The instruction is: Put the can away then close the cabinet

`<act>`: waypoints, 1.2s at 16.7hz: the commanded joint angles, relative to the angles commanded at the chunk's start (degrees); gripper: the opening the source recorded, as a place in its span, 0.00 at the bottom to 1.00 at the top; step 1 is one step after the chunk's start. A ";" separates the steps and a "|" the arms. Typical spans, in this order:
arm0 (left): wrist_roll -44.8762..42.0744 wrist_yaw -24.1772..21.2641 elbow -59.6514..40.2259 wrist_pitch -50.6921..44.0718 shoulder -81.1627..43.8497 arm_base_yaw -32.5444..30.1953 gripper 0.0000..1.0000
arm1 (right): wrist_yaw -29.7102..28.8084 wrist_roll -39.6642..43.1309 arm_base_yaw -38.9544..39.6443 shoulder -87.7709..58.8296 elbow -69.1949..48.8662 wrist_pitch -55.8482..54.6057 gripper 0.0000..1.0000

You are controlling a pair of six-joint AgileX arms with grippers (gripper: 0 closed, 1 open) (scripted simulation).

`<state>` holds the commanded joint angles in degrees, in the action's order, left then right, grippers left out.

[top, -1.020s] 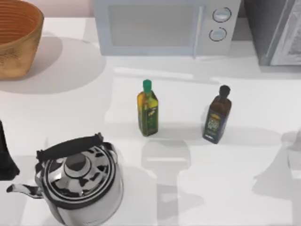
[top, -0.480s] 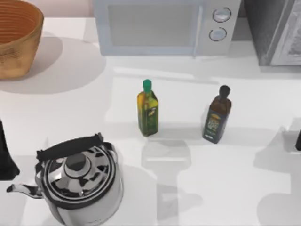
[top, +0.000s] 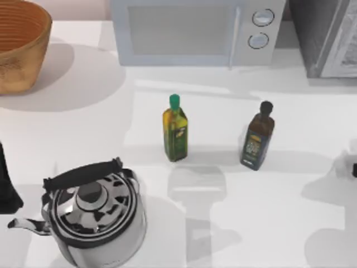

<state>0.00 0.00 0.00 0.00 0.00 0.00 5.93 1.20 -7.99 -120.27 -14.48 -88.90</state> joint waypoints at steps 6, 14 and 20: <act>0.00 0.00 0.00 0.00 0.00 0.00 1.00 | 0.00 0.00 0.00 0.00 0.00 0.00 0.02; 0.00 0.00 0.00 0.00 0.00 0.00 1.00 | 0.00 0.00 0.00 0.00 0.00 0.00 0.00; 0.00 0.00 0.00 0.00 0.00 0.00 1.00 | 0.12 -0.01 0.02 6.02 -1.39 6.06 0.00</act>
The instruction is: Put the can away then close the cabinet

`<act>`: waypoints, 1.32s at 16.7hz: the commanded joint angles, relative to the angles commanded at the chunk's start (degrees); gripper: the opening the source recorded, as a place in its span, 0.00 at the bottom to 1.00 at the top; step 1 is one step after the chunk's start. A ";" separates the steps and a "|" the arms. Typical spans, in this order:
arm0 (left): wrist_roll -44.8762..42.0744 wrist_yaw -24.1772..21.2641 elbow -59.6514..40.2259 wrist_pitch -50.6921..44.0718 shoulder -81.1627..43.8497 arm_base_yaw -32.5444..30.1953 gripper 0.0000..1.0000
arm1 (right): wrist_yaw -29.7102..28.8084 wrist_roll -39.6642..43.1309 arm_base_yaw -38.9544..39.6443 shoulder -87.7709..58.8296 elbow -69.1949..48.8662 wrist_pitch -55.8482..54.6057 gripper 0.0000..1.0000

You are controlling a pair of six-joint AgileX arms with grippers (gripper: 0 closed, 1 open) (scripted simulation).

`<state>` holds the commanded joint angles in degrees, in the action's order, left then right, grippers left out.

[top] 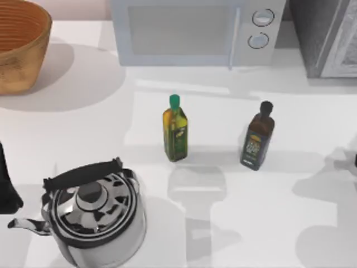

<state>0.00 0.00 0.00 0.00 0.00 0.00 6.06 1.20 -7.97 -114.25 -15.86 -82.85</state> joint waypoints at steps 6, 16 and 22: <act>0.00 0.00 0.00 0.00 0.00 0.00 1.00 | 0.37 0.03 0.16 19.04 -3.91 25.54 0.00; 0.00 0.00 0.00 0.00 0.00 0.00 1.00 | 0.54 0.09 0.04 46.31 -10.07 57.82 0.00; 0.00 0.00 0.00 0.00 0.00 0.00 1.00 | 0.48 -0.02 0.14 46.99 -9.69 58.07 0.00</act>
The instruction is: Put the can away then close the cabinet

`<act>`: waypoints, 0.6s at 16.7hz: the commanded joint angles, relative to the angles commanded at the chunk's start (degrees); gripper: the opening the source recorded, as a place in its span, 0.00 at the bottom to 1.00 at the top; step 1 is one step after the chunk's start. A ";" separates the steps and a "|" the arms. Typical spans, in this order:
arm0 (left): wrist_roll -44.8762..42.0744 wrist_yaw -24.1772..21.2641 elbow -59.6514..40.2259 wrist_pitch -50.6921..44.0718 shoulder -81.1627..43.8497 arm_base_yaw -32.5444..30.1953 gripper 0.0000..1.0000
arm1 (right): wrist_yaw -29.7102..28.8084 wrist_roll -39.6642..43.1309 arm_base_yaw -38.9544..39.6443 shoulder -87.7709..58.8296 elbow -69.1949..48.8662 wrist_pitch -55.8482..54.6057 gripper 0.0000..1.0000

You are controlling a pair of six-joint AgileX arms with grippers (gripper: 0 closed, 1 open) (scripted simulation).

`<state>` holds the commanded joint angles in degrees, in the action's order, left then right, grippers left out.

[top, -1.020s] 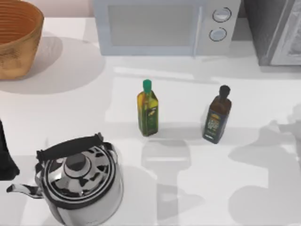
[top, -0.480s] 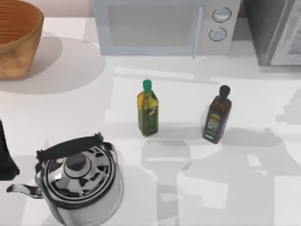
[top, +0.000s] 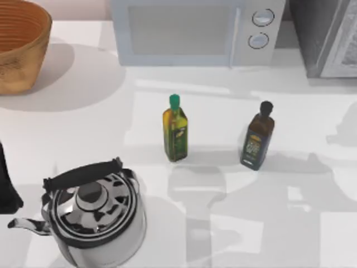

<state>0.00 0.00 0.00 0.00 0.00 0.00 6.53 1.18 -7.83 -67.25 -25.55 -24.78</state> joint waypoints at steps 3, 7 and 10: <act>0.00 0.00 0.00 0.00 0.00 0.00 1.00 | -0.55 -0.08 0.77 5.62 2.16 2.09 0.00; 0.00 0.00 0.00 0.00 0.00 0.00 1.00 | -1.86 -0.33 2.58 21.32 7.83 7.59 0.00; 0.00 0.00 0.00 0.00 0.00 0.00 1.00 | -3.19 -0.63 4.17 38.29 13.48 13.08 0.00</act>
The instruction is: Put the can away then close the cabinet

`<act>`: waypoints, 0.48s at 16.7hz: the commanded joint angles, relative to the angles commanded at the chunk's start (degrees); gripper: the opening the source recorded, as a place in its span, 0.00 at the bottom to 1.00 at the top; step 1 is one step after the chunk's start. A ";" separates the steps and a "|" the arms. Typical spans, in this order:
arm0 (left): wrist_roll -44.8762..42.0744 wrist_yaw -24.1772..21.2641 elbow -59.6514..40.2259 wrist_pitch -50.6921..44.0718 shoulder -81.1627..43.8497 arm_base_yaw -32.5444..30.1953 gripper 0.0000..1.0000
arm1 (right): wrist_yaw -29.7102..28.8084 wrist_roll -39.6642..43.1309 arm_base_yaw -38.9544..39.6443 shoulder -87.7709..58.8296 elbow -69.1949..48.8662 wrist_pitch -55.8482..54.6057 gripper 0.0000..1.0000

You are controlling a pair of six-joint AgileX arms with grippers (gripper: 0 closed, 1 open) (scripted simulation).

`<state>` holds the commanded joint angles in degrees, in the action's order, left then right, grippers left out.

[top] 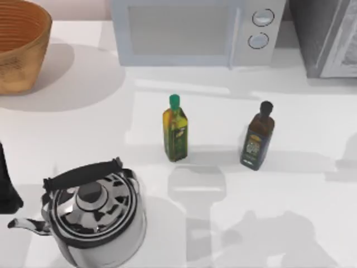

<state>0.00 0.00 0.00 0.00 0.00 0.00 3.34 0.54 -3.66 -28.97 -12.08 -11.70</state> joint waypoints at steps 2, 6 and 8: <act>0.00 0.00 0.00 0.00 0.00 0.00 1.00 | -0.97 -0.20 1.08 10.44 3.86 3.75 0.00; 0.00 0.00 0.00 0.00 0.00 0.00 1.00 | -2.66 -0.47 2.91 24.46 9.90 9.60 0.00; 0.00 0.00 0.00 0.00 0.00 0.00 1.00 | -3.18 -0.53 3.48 27.95 11.58 11.22 0.00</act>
<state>0.00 0.00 0.00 0.00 0.00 0.00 0.16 0.01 -0.18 -1.01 -0.50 -0.48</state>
